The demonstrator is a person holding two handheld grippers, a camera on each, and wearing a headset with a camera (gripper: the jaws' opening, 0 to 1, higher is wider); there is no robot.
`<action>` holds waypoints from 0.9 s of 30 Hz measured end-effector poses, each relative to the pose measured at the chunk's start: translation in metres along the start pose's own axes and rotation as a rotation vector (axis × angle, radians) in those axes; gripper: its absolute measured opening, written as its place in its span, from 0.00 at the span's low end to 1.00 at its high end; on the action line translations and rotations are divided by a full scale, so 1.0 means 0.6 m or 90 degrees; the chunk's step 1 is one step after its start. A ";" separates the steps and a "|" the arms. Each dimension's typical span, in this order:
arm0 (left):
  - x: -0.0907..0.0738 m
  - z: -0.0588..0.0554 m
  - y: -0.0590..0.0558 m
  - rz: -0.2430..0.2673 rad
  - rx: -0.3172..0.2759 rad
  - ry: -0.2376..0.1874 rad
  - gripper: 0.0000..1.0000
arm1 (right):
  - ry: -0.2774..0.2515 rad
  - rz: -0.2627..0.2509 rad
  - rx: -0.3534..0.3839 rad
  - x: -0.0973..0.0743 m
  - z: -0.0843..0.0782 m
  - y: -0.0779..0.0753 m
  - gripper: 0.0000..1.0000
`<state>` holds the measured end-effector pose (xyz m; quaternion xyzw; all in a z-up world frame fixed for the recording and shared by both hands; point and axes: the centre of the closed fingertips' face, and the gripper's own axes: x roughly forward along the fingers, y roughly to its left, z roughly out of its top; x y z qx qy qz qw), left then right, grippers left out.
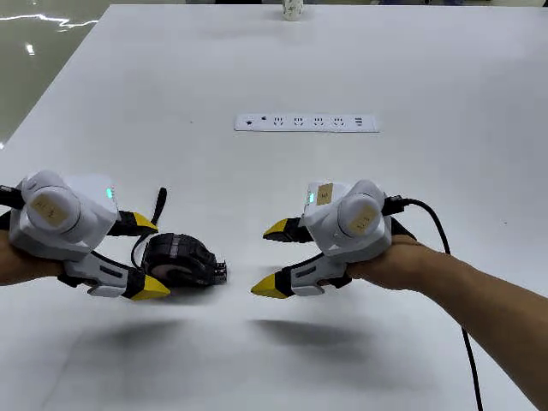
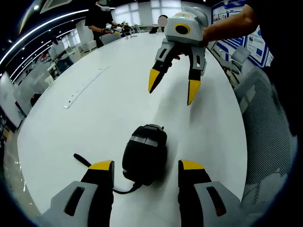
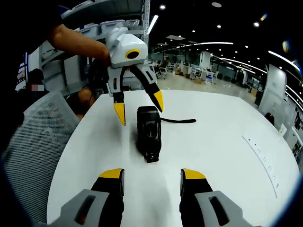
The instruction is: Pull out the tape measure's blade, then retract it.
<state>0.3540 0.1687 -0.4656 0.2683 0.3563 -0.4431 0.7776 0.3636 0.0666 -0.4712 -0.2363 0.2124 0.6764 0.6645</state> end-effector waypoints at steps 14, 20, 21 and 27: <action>0.012 -0.008 0.013 -0.036 0.048 0.041 0.40 | 0.022 0.044 -0.040 0.045 0.001 0.003 0.35; 0.017 -0.013 0.010 -0.050 0.061 0.055 0.38 | 0.035 0.058 -0.055 0.059 0.002 0.002 0.31; 0.018 -0.014 0.009 -0.052 0.064 0.058 0.37 | 0.036 0.060 -0.059 0.061 0.002 0.003 0.30; 0.027 -0.022 0.008 -0.063 0.081 0.072 0.35 | 0.053 0.073 -0.074 0.077 -0.003 0.003 0.26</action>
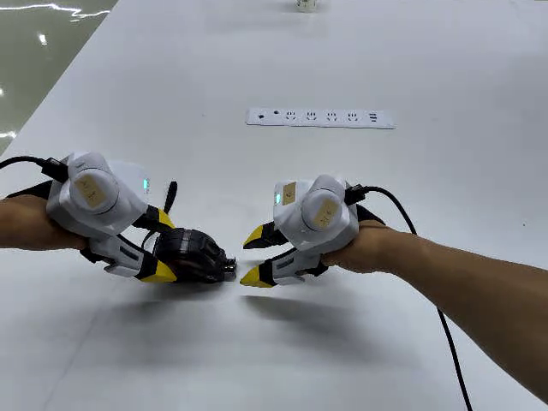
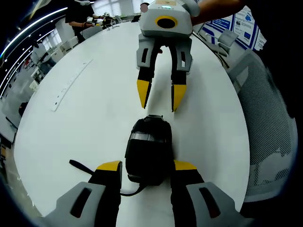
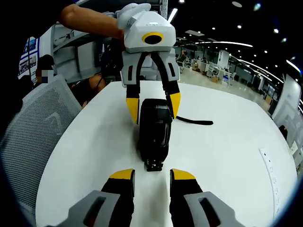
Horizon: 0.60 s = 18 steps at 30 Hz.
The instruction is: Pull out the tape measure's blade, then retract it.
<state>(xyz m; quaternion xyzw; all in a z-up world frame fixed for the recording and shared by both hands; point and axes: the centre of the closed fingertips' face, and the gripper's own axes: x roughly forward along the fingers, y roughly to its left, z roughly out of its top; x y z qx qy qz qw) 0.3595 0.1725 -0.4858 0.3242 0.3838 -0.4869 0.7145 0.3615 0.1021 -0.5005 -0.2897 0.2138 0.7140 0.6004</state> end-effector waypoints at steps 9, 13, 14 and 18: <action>0.010 -0.005 -0.002 -0.009 0.018 0.016 0.31 | 0.016 0.015 -0.018 0.020 -0.002 0.002 0.19; 0.012 -0.005 -0.002 -0.014 0.016 0.014 0.29 | 0.022 0.016 -0.015 0.028 -0.005 0.000 0.16; 0.013 -0.006 -0.002 -0.014 0.017 0.014 0.29 | 0.024 0.016 -0.017 0.030 -0.006 -0.001 0.15; 0.014 -0.005 -0.001 -0.012 0.017 0.010 0.28 | 0.024 0.017 -0.014 0.032 -0.007 -0.003 0.14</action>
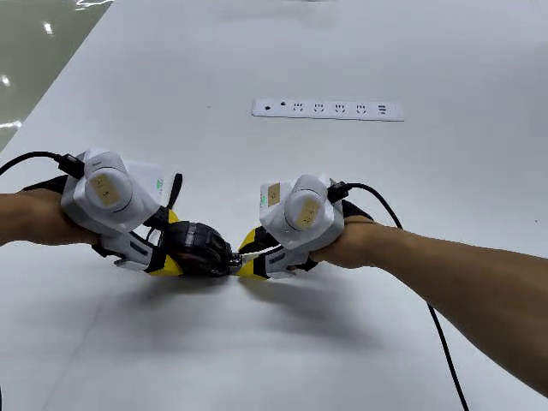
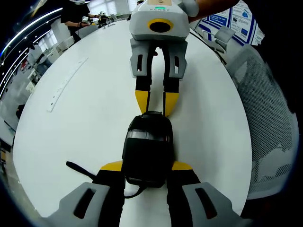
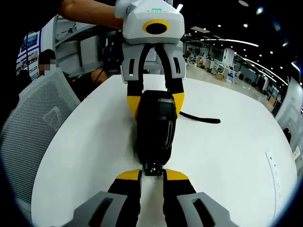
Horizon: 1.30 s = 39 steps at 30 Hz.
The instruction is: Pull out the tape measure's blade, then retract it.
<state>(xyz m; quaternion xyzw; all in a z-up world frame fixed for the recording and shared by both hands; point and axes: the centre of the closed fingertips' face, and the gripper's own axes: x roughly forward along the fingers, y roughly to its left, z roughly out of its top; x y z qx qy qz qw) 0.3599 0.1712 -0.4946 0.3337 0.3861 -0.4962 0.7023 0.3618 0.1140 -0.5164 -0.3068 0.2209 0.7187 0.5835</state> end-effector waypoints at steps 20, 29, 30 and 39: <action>0.002 0.001 -0.001 -0.005 -0.012 -0.007 0.28 | 0.015 0.002 0.021 0.010 -0.003 -0.002 0.11; 0.003 -0.001 -0.002 -0.007 -0.013 -0.009 0.28 | 0.011 0.005 0.017 0.011 -0.003 -0.001 0.10; 0.003 -0.001 -0.002 -0.007 -0.013 -0.008 0.27 | 0.010 0.005 0.018 0.011 -0.003 -0.001 0.10; 0.003 -0.002 -0.003 -0.007 -0.012 -0.005 0.27 | 0.004 0.010 0.013 0.011 -0.003 0.001 0.09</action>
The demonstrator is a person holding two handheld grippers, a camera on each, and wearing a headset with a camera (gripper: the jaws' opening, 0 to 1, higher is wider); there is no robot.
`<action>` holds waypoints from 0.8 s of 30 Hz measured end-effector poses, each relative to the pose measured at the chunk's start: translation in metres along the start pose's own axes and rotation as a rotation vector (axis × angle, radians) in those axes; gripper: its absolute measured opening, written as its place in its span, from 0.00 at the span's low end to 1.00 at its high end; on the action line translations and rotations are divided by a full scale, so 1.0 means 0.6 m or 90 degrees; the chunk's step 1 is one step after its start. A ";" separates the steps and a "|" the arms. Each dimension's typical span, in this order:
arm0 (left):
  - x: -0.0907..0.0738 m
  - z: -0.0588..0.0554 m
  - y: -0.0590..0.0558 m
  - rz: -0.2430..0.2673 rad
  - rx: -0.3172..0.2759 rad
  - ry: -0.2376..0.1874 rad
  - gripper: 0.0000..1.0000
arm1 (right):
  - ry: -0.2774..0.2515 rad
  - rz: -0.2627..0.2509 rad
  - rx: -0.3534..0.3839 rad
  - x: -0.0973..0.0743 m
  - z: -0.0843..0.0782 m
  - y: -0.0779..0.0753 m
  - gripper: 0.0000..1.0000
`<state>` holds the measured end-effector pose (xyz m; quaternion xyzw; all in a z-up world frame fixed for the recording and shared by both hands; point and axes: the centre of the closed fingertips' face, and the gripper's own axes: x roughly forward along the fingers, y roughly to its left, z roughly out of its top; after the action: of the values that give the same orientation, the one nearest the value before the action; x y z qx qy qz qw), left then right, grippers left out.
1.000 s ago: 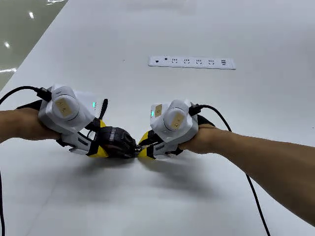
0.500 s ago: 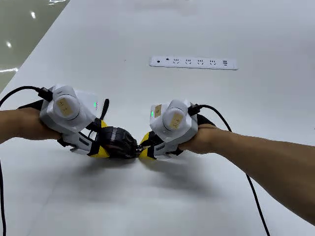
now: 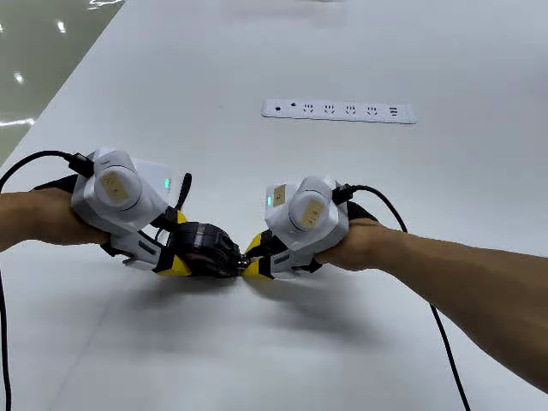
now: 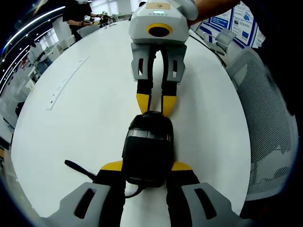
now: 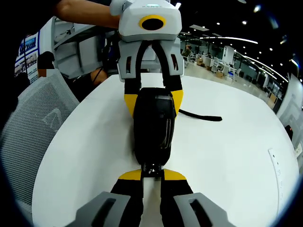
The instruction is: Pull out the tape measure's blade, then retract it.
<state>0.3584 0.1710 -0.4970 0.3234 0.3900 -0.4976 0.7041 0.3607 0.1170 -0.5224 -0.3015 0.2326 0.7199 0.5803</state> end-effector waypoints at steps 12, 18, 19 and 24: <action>0.000 -0.001 0.001 -0.001 -0.006 0.001 0.27 | 0.007 -0.001 -0.002 -0.012 -0.011 -0.001 0.09; 0.000 -0.001 0.002 -0.002 -0.007 0.001 0.27 | 0.009 -0.001 -0.003 -0.018 -0.016 -0.002 0.09; 0.000 -0.001 0.002 -0.002 -0.007 0.001 0.27 | 0.010 0.000 -0.003 -0.019 -0.017 -0.002 0.09; 0.000 0.000 0.002 -0.004 -0.008 0.001 0.27 | 0.011 -0.001 -0.001 -0.023 -0.022 -0.001 0.09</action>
<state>0.3596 0.1714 -0.4968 0.3181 0.3945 -0.4972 0.7043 0.3656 0.0984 -0.5223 -0.3083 0.2367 0.7173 0.5783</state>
